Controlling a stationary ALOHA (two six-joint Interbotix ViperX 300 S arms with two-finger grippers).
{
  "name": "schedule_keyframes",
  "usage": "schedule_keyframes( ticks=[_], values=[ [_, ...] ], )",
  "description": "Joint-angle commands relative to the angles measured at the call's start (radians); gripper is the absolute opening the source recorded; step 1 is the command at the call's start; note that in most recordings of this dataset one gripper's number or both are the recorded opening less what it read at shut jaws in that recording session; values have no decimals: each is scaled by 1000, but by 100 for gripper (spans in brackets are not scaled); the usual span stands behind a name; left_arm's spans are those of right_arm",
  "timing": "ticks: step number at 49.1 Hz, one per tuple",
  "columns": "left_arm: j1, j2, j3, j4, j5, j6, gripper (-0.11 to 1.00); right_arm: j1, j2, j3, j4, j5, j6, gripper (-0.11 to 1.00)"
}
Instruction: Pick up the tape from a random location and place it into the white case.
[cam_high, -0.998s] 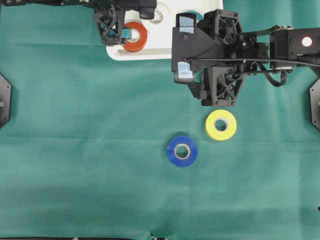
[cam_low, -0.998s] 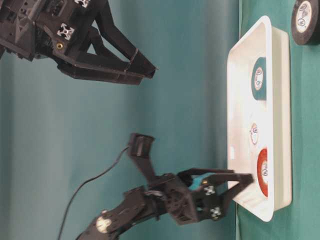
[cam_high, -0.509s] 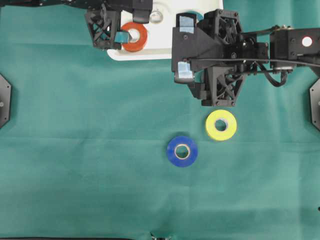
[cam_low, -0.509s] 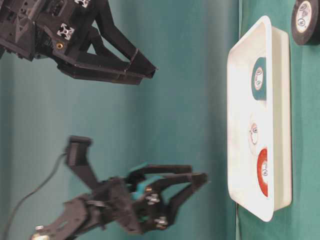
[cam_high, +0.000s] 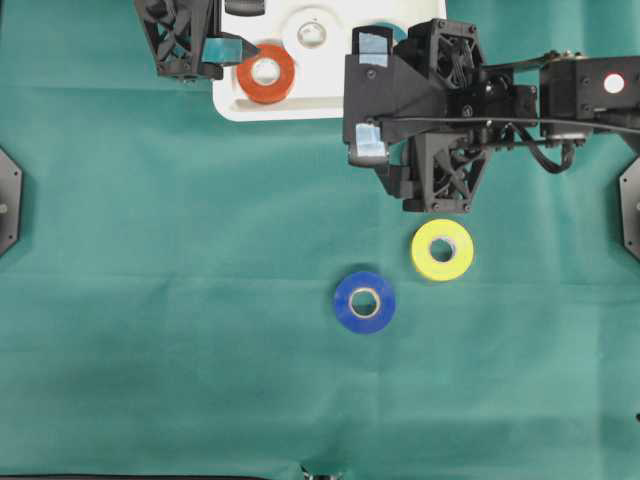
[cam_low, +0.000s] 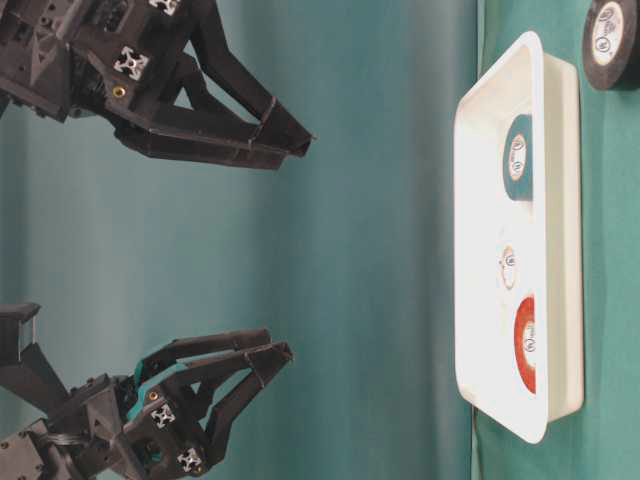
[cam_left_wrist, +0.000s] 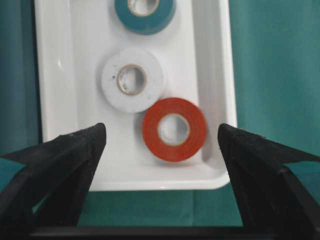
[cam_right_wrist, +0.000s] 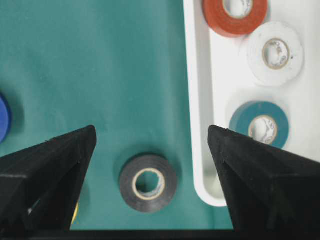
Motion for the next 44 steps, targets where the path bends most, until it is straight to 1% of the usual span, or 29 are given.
schedule_keyframes(
  ticks=[1,8,14,22,31,36,44],
  values=[
    [-3,-31,-11,-2,-3,-8,98,3,-17,-11,-2,-3,2,90],
    [-25,-48,9,-3,-3,-32,98,3,-17,-11,-3,-5,3,90],
    [-67,-77,44,-3,-3,-67,98,3,-17,-11,-3,-8,3,90],
    [-138,-123,98,-3,-5,-147,98,3,-17,-11,-3,-6,3,90],
    [-232,-163,135,-3,-6,-245,98,3,-17,-11,-3,-8,3,90],
    [-291,-176,147,-3,-9,-284,98,3,-17,-12,-3,-8,3,90],
    [-367,-178,150,-5,-9,-341,98,3,-17,-11,-2,-8,3,90]
  ],
)
